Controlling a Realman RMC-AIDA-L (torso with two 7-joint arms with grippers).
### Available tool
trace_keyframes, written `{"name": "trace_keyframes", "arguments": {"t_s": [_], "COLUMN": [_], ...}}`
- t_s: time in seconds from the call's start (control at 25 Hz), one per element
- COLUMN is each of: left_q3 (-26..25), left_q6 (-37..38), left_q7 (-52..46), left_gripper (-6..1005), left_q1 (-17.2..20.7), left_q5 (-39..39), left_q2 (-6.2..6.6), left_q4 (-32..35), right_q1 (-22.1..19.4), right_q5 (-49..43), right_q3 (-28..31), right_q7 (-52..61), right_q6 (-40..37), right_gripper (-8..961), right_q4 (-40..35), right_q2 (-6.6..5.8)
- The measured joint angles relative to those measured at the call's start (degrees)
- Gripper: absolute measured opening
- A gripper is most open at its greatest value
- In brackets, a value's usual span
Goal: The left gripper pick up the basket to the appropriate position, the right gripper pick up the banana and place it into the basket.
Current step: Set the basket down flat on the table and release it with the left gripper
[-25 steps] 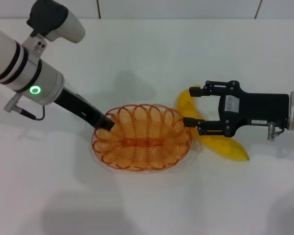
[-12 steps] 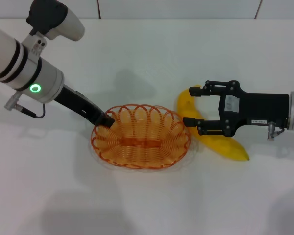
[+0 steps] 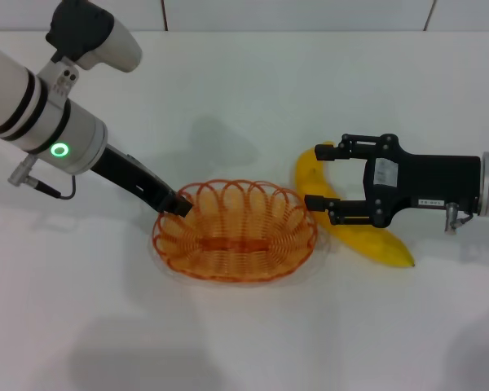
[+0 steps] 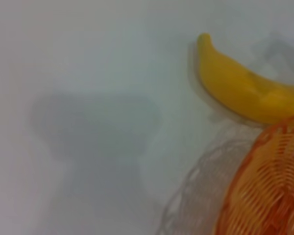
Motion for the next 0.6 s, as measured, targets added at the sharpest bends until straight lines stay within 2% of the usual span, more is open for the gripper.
{"name": "trace_keyframes", "arguments": {"t_s": [0.4,0.6], "left_q3": [-0.3,0.3], "left_q6": [-1.4,-1.0], "left_q7": [-0.3,0.4], "left_gripper": [242,383], "left_q1": [0.3,1.8], "left_q5": [0.0,-2.2], "left_q2": [0.04,0.02], "left_q4": [0.6,3.8], "right_q1": [-0.2,-0.7], "right_q5": [0.0,0.0], "right_q3": [0.0,0.7], "right_q7": [0.0,0.0], "right_q6": [0.0,0.0], "right_gripper": [749,749], "right_q4": [0.0,0.0], "right_q2": [0.0,-0.11]}}
